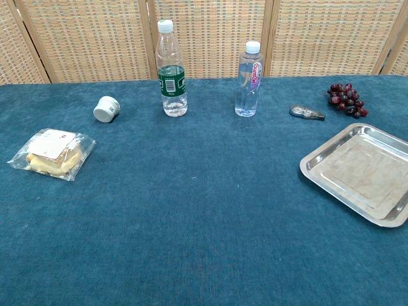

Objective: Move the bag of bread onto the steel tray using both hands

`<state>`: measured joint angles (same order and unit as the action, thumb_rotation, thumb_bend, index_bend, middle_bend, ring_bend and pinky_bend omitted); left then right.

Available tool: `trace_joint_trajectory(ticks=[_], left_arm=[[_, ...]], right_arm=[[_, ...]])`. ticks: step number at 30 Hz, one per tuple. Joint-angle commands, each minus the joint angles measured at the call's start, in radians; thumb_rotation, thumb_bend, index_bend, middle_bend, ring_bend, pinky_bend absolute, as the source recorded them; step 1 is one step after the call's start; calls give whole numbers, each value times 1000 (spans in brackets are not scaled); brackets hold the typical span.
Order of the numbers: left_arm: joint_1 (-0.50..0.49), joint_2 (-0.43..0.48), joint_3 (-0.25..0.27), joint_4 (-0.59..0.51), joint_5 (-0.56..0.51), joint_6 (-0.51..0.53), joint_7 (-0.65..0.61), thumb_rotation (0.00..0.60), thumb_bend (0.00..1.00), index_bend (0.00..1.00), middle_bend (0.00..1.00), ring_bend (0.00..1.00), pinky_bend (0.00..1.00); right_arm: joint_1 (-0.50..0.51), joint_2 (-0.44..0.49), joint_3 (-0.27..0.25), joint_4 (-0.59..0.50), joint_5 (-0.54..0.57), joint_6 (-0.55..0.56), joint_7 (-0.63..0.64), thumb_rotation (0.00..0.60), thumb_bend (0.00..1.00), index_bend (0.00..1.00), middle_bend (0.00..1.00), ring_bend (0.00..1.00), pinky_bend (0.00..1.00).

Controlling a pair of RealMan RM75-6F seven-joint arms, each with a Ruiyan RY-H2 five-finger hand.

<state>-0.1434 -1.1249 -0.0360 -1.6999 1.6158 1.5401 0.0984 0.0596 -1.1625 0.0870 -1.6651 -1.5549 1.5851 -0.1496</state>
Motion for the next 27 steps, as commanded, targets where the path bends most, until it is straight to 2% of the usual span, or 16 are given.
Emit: trace_joint_trajectory(ticks=[1, 6, 9, 15, 19, 23, 27], left_arm=[[-5, -1, 1, 10, 2, -10, -4, 600, 0, 0, 0, 0, 0], [-32, -16, -20, 36, -40, -60, 3, 600, 0, 0, 0, 0, 0], [-92, -11, -33, 74, -58, -159, -50, 600, 0, 0, 0, 0, 0], [-273, -77, -66, 299, -41, -380, -96, 600, 0, 0, 0, 0, 0], [-400, -144, -50, 455, -29, -568, -190, 600, 0, 0, 0, 0, 0], [-485, -208, -24, 587, -3, -675, -264, 600, 0, 0, 0, 0, 0], [-534, -245, -2, 652, 11, -733, -319, 600, 0, 0, 0, 0, 0]], right_arm=[[1, 1, 1, -1, 3, -3, 6, 600, 0, 0, 0, 0, 0], [2, 1, 2, 1, 6, -8, 8, 600, 0, 0, 0, 0, 0], [7, 1, 1, 2, 11, -22, 16, 600, 0, 0, 0, 0, 0], [30, -11, 20, 14, 67, -76, 1, 600, 0, 0, 0, 0, 0], [50, -30, 39, 36, 105, -105, -16, 600, 0, 0, 0, 0, 0], [58, -45, 53, 56, 143, -120, -26, 600, 0, 0, 0, 0, 0], [63, -53, 61, 70, 169, -133, -34, 600, 0, 0, 0, 0, 0]])
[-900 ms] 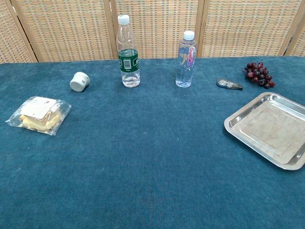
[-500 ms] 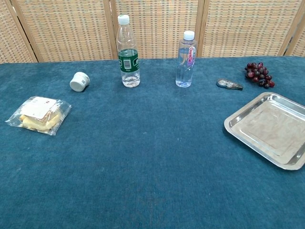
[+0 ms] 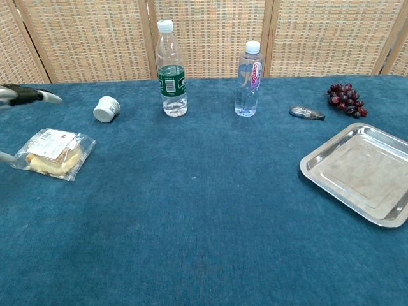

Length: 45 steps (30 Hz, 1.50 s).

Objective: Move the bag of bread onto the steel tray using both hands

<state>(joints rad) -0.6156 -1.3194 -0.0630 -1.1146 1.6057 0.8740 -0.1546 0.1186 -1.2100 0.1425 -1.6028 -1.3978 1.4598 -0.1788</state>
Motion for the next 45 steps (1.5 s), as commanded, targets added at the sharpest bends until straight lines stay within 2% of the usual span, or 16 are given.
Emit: trace_joint_trajectory(ticks=[1, 4, 6, 8, 10, 11, 16, 22, 26, 30, 34, 39, 40, 42, 43, 45], left_arm=[[-76, -59, 30, 82, 24, -83, -81, 600, 0, 0, 0, 0, 0], [-124, -92, 43, 132, 22, -149, -82, 600, 0, 0, 0, 0, 2], [-133, -104, 43, 145, 20, -146, -74, 600, 5, 33, 39, 5, 62], [-136, -113, 43, 152, 15, -136, -58, 600, 52, 204, 229, 108, 233], [-138, -112, 44, 151, 0, -146, -18, 600, 97, 357, 379, 225, 337], [-139, -112, 44, 153, -8, -149, 7, 600, 113, 407, 422, 263, 366], [-132, -99, 25, 120, -50, -123, 57, 600, 154, 516, 512, 342, 422], [-137, -27, -3, -34, -49, -39, 60, 600, 156, 527, 519, 346, 425], [-176, -17, -41, -176, -37, -2, 102, 600, 157, 527, 519, 346, 424], [-229, -66, -87, -240, -97, -57, 161, 600, 157, 527, 519, 346, 421], [-326, -203, -145, -255, -187, -143, 265, 600, 156, 527, 519, 346, 418], [-389, -340, -185, -200, -296, -162, 390, 600, 143, 524, 508, 346, 406], [-396, -360, -190, -192, -313, -159, 403, 600, 117, 498, 471, 340, 390], [-405, -392, -197, -182, -341, -154, 416, 600, 46, 329, 287, 231, 312], [-407, -398, -197, -187, -355, -160, 412, 600, 14, 179, 147, 127, 213], [-401, -371, -202, -232, -385, -174, 390, 600, 0, 14, 8, 6, 54]], right_arm=[[5, -7, 7, 11, 18, -11, -5, 600, 0, 0, 0, 0, 0], [9, -13, 15, 25, 40, -20, -5, 600, 0, 0, 0, 0, 0], [10, -13, 16, 28, 43, -20, -3, 600, 0, 0, 0, 0, 0], [10, -13, 18, 29, 46, -18, 1, 600, 0, 0, 0, 0, 0], [9, -10, 17, 28, 46, -19, 6, 600, 0, 0, 0, 0, 0], [9, -9, 17, 27, 46, -18, 9, 600, 0, 0, 0, 0, 0], [6, -2, 14, 24, 42, -13, 24, 600, 0, 0, 0, 0, 0], [4, 5, 12, 18, 37, -9, 35, 600, 0, 0, 0, 0, 0], [6, 6, 12, 17, 39, -12, 36, 600, 0, 0, 0, 0, 0], [9, 5, 11, 17, 39, -16, 30, 600, 0, 0, 0, 0, 0], [11, 3, 10, 16, 42, -18, 23, 600, 0, 0, 0, 0, 0], [9, 7, 11, 14, 52, -20, 29, 600, 0, 0, 0, 0, 0], [8, 8, 11, 14, 53, -20, 30, 600, 0, 0, 0, 0, 0], [7, 11, 12, 14, 56, -19, 34, 600, 0, 0, 0, 0, 0], [6, 12, 12, 15, 57, -19, 35, 600, 0, 0, 0, 0, 0], [6, 13, 12, 17, 59, -21, 36, 600, 0, 0, 0, 0, 0]])
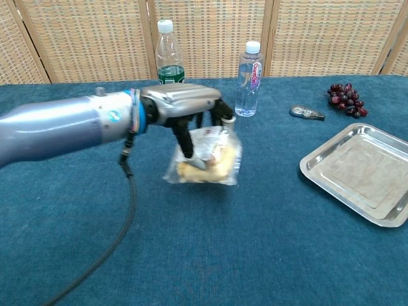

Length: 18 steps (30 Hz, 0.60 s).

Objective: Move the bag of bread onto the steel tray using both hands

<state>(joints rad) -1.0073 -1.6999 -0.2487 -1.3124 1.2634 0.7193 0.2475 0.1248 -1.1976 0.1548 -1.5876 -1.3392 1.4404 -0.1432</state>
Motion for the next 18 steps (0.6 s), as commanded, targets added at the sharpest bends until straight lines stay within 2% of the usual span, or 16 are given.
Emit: trace_joint_trajectory(ticks=[1, 8, 11, 13, 18], left_arm=[[1, 37, -19, -64, -42, -4, -19, 600, 0, 0, 0, 0, 7], [127, 253, 2, -230, 4, 164, -37, 600, 0, 0, 0, 0, 0], [220, 358, 20, -265, 13, 273, -48, 600, 0, 0, 0, 0, 0], [325, 438, 51, -299, 16, 395, -50, 600, 0, 0, 0, 0, 0], [477, 504, 90, -324, -5, 551, -110, 600, 0, 0, 0, 0, 0]], right_arm=[[0, 0, -2, 2, -1, -3, 0, 600, 0, 0, 0, 0, 0], [30, 4, -21, 17, -77, -29, 52, 600, 0, 0, 0, 0, 0], [82, 4, -36, 43, -192, -43, 51, 600, 0, 0, 0, 0, 0], [146, 6, -53, 65, -301, -77, 63, 600, 0, 0, 0, 0, 0], [269, 23, -70, 27, -415, -196, 78, 600, 0, 0, 0, 0, 0]])
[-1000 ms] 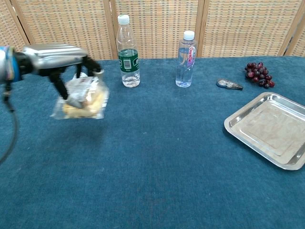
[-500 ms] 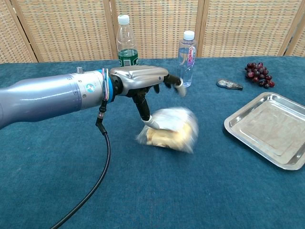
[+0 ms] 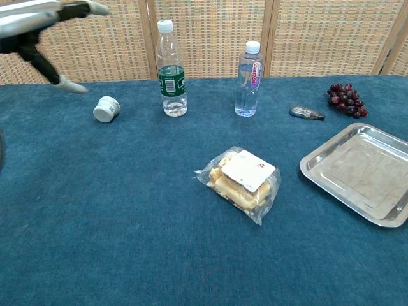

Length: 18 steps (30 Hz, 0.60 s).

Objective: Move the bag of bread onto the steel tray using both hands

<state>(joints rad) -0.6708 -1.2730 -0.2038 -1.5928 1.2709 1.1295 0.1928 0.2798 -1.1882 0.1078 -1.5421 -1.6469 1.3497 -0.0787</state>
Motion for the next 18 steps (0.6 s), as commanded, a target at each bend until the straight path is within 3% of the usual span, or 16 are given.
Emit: trace_joint_trajectory(ticks=[1, 5, 11, 13, 18], left_arm=[[181, 91, 60, -51, -5, 183, -80, 600, 0, 0, 0, 0, 0], [250, 115, 90, -53, 24, 242, -136, 600, 0, 0, 0, 0, 0], [325, 131, 118, -59, 31, 271, -227, 600, 0, 0, 0, 0, 0], [330, 131, 121, -58, 41, 271, -224, 600, 0, 0, 0, 0, 0], [337, 126, 117, -54, 61, 270, -211, 600, 0, 0, 0, 0, 0]], right_arm=[[155, 17, -23, -38, -123, -160, -3, 600, 0, 0, 0, 0, 0], [243, 14, -21, -83, -139, -287, -60, 600, 0, 0, 0, 0, 0], [401, -84, 11, -80, -118, -493, -153, 600, 0, 0, 0, 0, 0], [433, -119, 34, -77, -74, -543, -188, 600, 0, 0, 0, 0, 0], [530, -224, 103, -64, 157, -719, -304, 600, 0, 0, 0, 0, 0]])
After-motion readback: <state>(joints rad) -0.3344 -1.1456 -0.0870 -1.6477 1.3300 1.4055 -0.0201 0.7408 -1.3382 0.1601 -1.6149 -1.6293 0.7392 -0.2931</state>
